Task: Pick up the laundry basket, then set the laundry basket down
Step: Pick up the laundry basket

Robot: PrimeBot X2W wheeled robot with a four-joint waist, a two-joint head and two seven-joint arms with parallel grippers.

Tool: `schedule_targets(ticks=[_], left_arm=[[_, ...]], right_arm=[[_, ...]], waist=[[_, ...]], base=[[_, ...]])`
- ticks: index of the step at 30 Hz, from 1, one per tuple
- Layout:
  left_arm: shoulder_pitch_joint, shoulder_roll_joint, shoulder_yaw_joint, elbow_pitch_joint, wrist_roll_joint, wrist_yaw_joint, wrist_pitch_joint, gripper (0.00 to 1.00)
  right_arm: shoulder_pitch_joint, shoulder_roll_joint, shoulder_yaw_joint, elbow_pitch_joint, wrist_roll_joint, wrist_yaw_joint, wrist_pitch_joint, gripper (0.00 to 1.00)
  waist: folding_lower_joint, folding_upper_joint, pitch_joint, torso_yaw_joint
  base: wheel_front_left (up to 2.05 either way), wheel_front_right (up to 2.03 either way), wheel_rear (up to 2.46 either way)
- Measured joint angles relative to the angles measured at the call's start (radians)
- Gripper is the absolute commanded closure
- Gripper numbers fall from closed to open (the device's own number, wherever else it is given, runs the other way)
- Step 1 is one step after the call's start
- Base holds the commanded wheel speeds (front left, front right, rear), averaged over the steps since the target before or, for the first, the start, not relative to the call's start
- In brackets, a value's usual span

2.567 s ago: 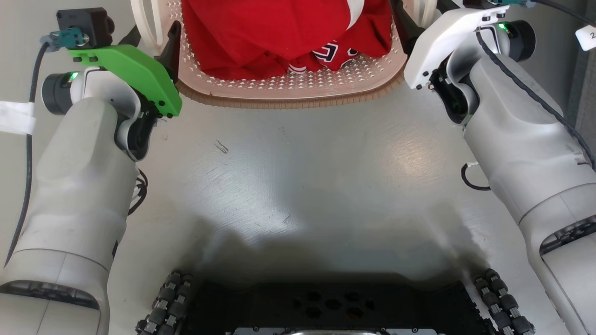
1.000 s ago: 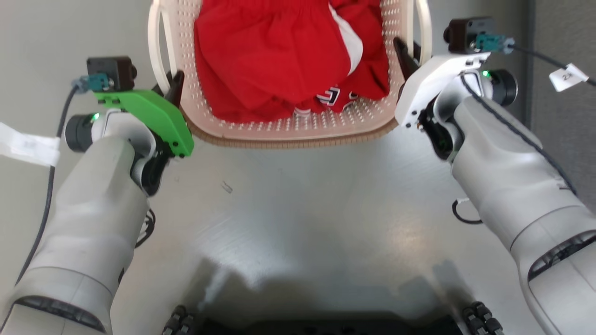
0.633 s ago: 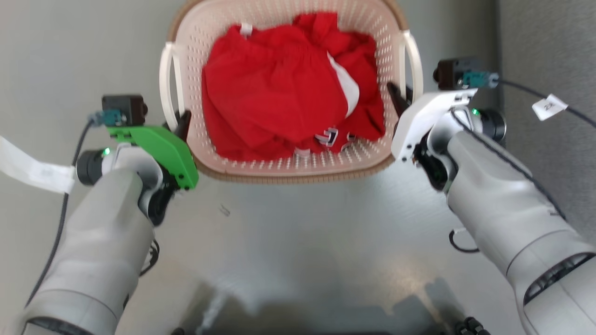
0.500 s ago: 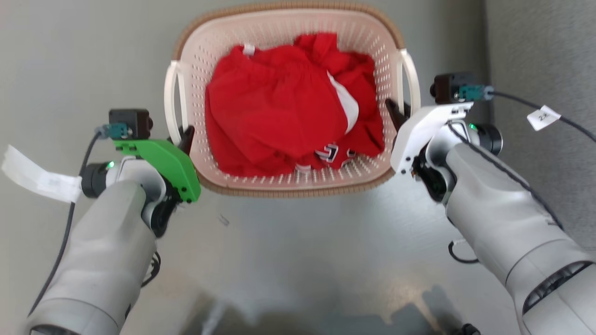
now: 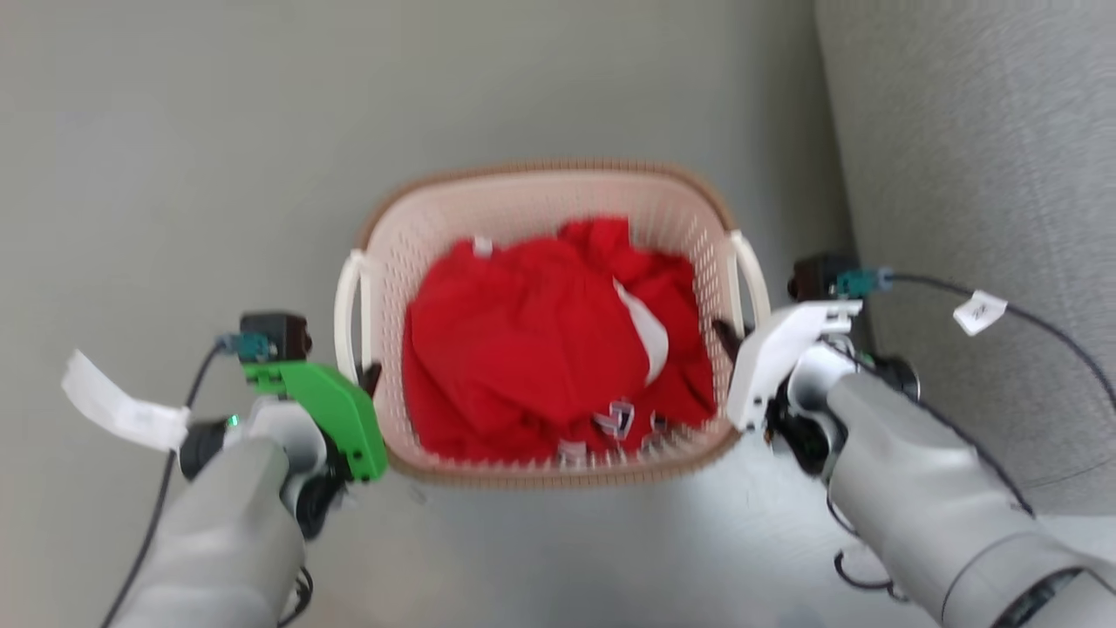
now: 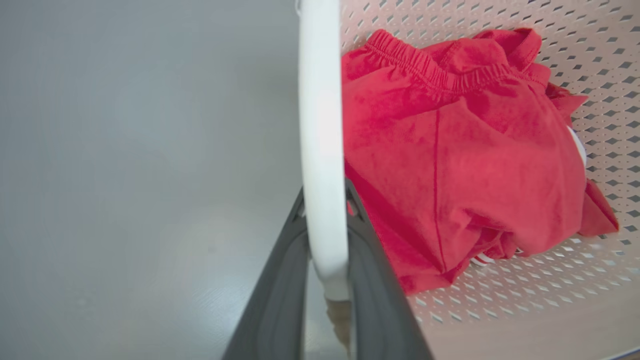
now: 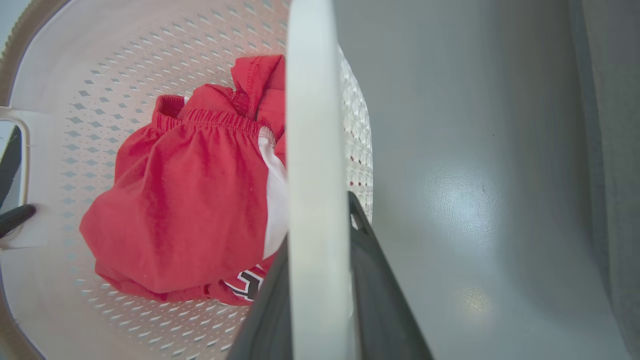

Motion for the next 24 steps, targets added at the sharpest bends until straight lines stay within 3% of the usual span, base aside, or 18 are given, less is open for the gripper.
schedule_targets(ticks=[24], left_arm=[[0.176, -0.030, -0.023, 0.049, -0.048, 0.000, 0.069, 1.00]], right_arm=[[0.184, -0.001, 0.064, 0.006, 0.103, -0.005, 0.128, 1.00]], waist=[[0.0000, 0.0000, -0.318, -0.037]], base=[[0.00, 0.00, 0.00]])
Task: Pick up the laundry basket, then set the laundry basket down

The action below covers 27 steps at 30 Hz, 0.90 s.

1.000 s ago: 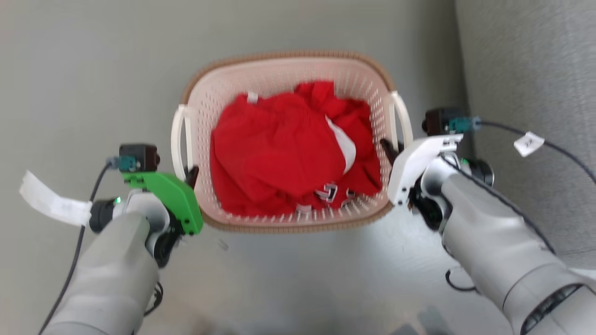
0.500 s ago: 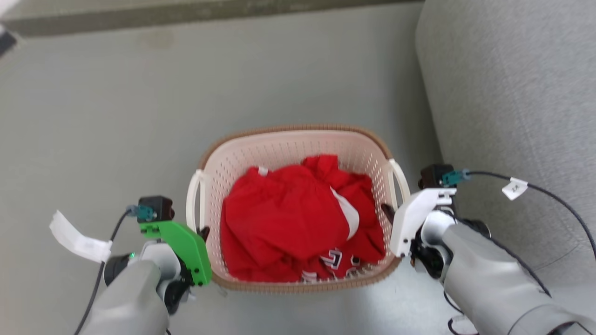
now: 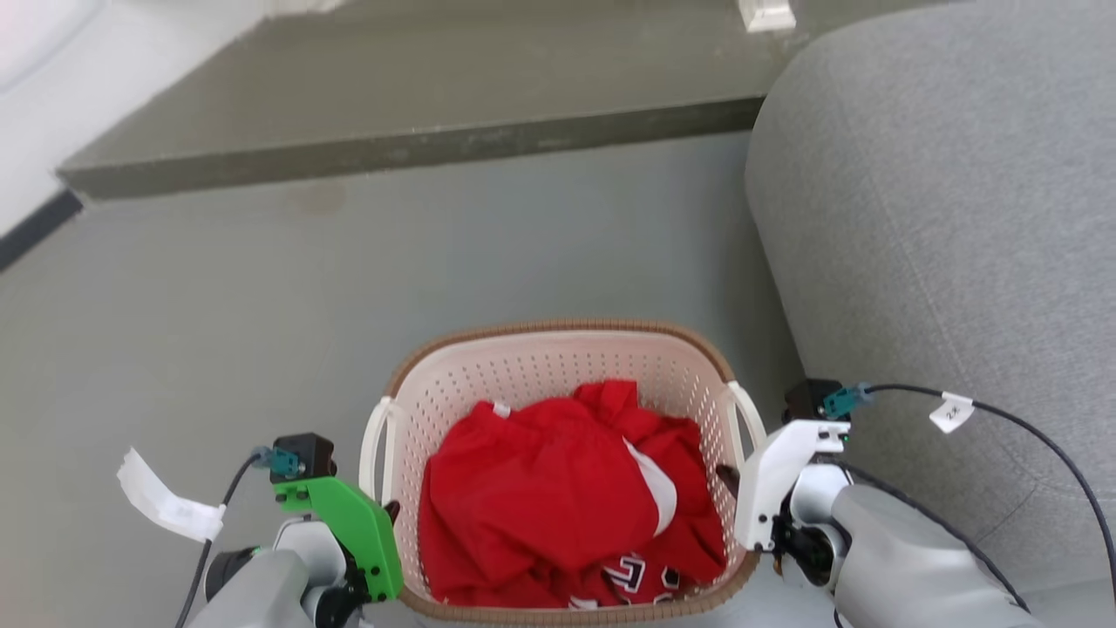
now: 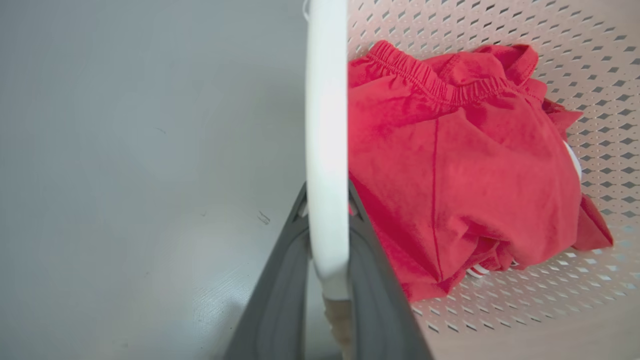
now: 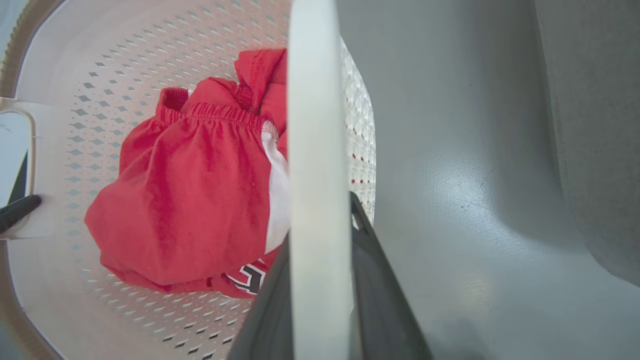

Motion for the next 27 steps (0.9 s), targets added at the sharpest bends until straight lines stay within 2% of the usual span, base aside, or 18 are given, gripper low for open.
schedule_targets(ticks=[9, 27], left_arm=[[0.021, -0.006, 0.000, 0.014, -0.009, 0.000, 0.006, 1.00], [0.022, -0.009, 0.001, 0.026, -0.013, 0.000, 0.014, 1.00]], right_arm=[[0.017, -0.001, 0.021, -0.010, 0.018, -0.009, 0.026, 1.00], [0.018, -0.003, 0.050, -0.018, 0.037, -0.017, 0.044, 1.00]], waist=[[0.0000, 0.0000, -0.059, -0.004], [0.0000, 0.0000, -0.073, 0.000]], base=[[0.00, 0.00, 0.00], [0.00, 0.00, 0.00]])
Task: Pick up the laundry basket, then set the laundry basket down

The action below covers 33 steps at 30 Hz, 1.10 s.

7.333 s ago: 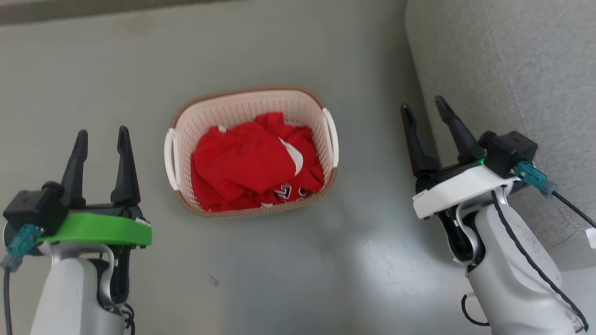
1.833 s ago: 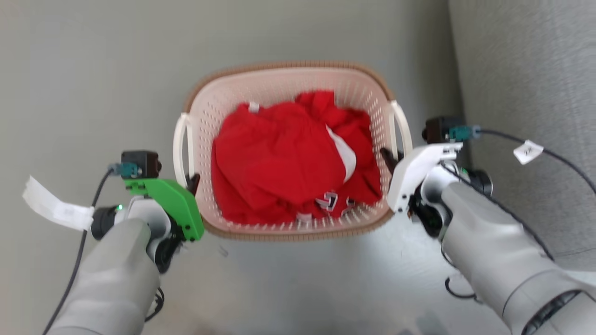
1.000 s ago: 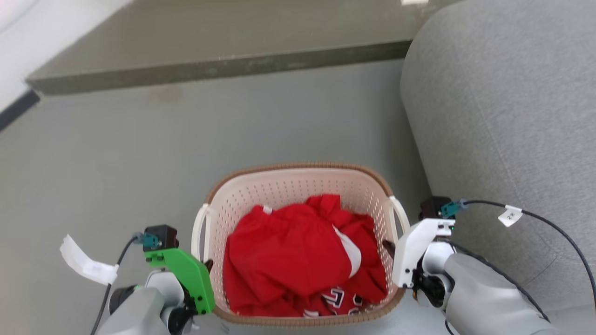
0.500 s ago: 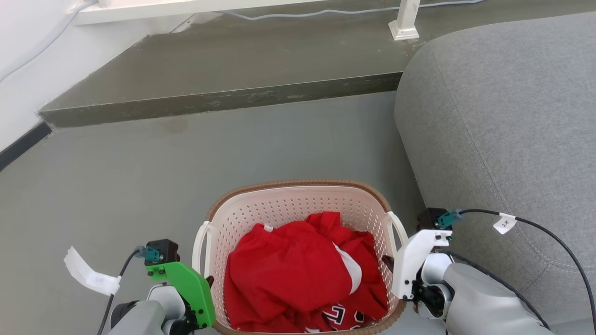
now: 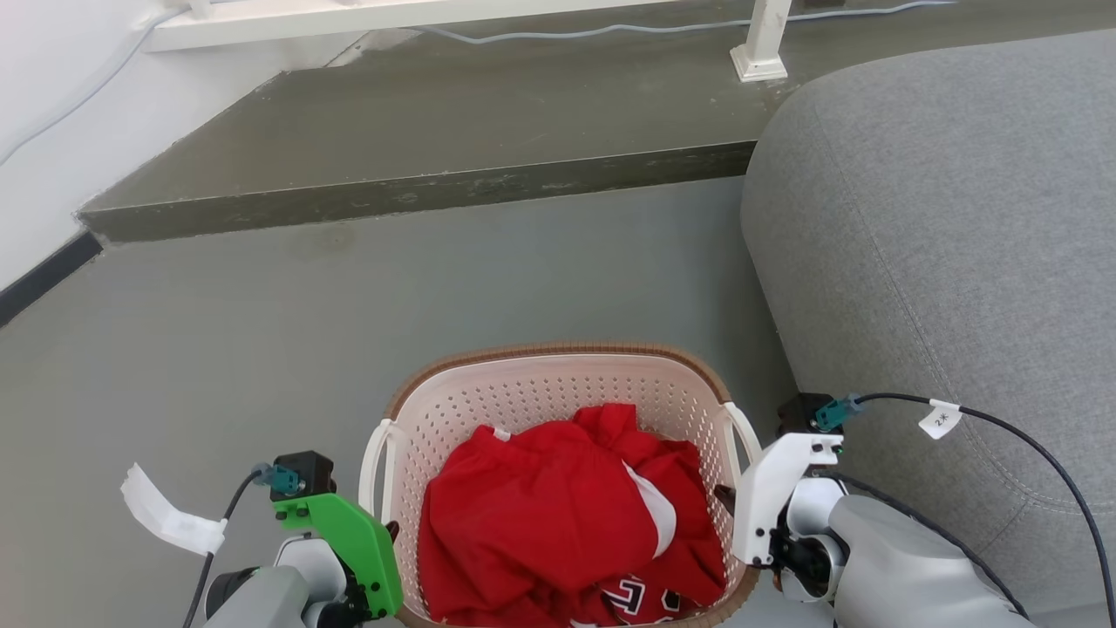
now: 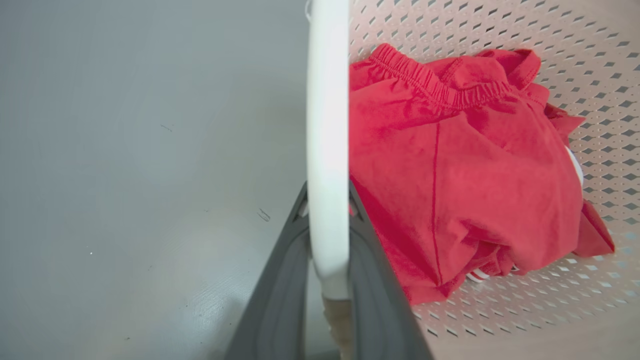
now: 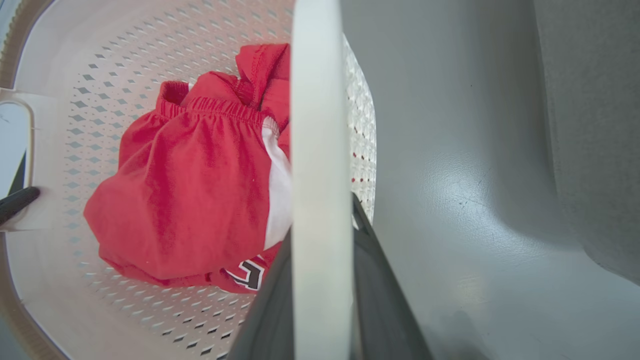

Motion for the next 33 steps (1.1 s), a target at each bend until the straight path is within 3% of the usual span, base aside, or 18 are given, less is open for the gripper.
schedule_targets(ticks=[19, 33], left_arm=[[0.000, 0.000, 0.003, 0.006, -0.002, 0.000, 0.000, 1.00], [-0.056, 0.015, 0.013, -0.018, -0.001, 0.000, -0.028, 1.00]], right_arm=[[0.000, -0.001, 0.021, -0.008, 0.016, -0.009, 0.000, 1.00], [-0.080, -0.003, 0.030, -0.020, 0.014, -0.027, -0.015, 1.00]], waist=[[0.0000, 0.0000, 0.010, -0.003], [0.0001, 0.0000, 0.112, -0.001]], base=[[0.00, 0.00, 0.00], [0.00, 0.00, 0.00]])
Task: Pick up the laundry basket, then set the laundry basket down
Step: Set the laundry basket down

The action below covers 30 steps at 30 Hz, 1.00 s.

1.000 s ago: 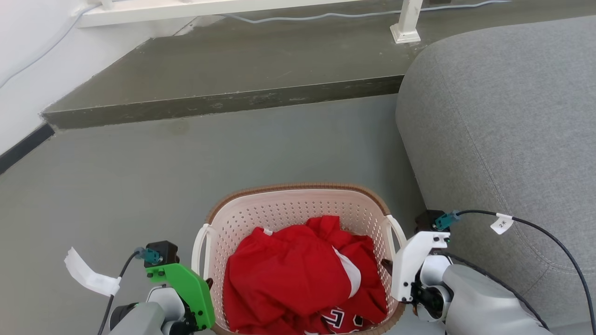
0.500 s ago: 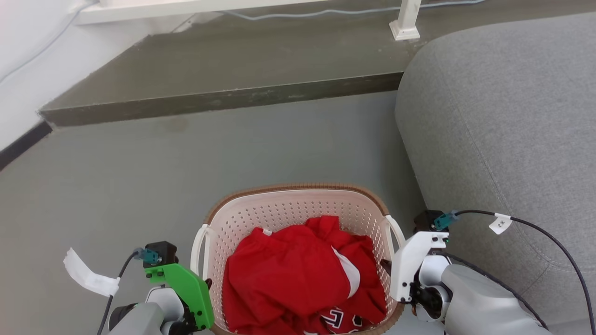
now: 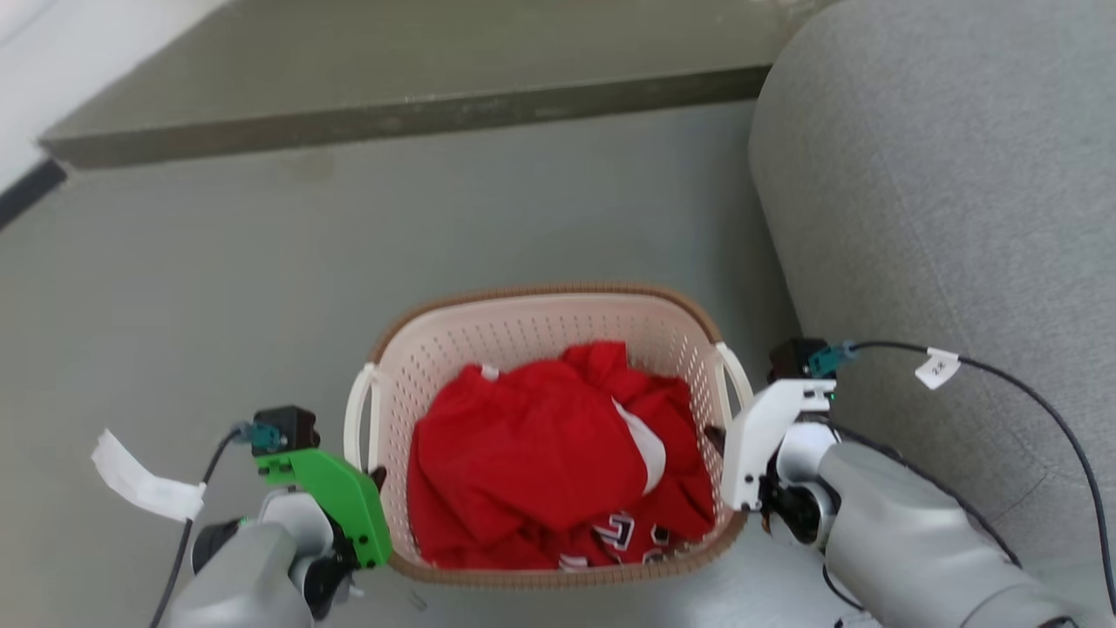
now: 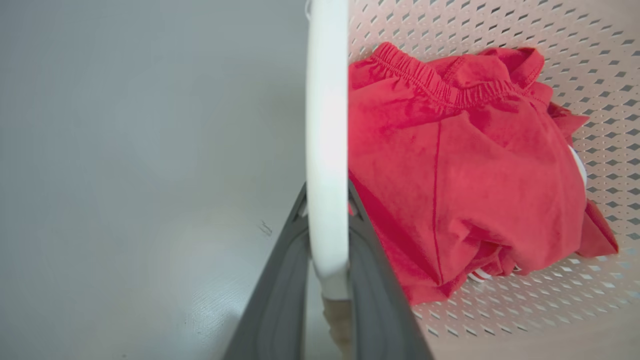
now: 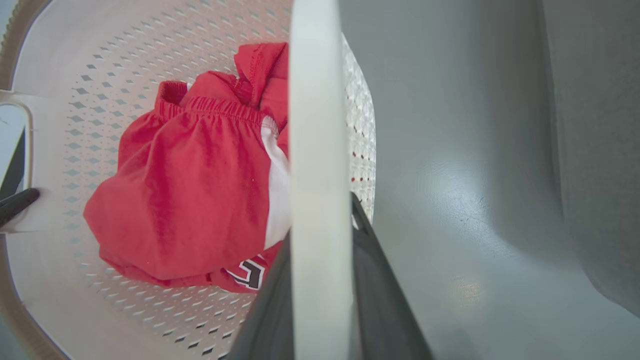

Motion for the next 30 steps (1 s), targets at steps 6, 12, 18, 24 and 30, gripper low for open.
schedule_targets(ticks=[6, 12, 18, 24, 30], left_arm=[[-0.046, 0.009, 0.004, -0.008, 0.004, 0.000, -0.026, 1.00], [-0.097, 0.018, 0.007, -0.019, 0.009, 0.005, -0.047, 1.00], [-0.143, 0.021, 0.009, -0.024, 0.018, 0.007, -0.062, 1.00], [-0.183, 0.023, 0.016, -0.025, 0.026, 0.020, -0.094, 1.00], [-0.232, 0.028, 0.016, -0.025, 0.038, 0.020, -0.105, 1.00]], right_arm=[[-0.062, -0.001, 0.017, -0.002, -0.014, 0.000, -0.006, 1.00], [-0.129, -0.003, 0.024, -0.002, -0.028, 0.000, -0.016, 1.00], [-0.186, -0.007, 0.025, -0.002, -0.038, 0.000, -0.035, 1.00], [-0.225, -0.007, 0.029, -0.001, -0.045, 0.000, -0.053, 1.00], [-0.285, -0.008, 0.034, 0.002, -0.060, 0.001, -0.063, 1.00]], waist=[[0.0000, 0.0000, 0.073, 0.005], [0.0000, 0.0000, 0.145, 0.010], [0.0000, 0.0000, 0.220, 0.016], [0.0001, 0.0000, 0.293, 0.023], [0.0001, 0.0000, 0.365, 0.032]], base=[[0.00, 0.00, 0.00], [0.00, 0.00, 0.00], [0.00, 0.00, 0.00], [0.00, 0.00, 0.00], [0.00, 0.00, 0.00]])
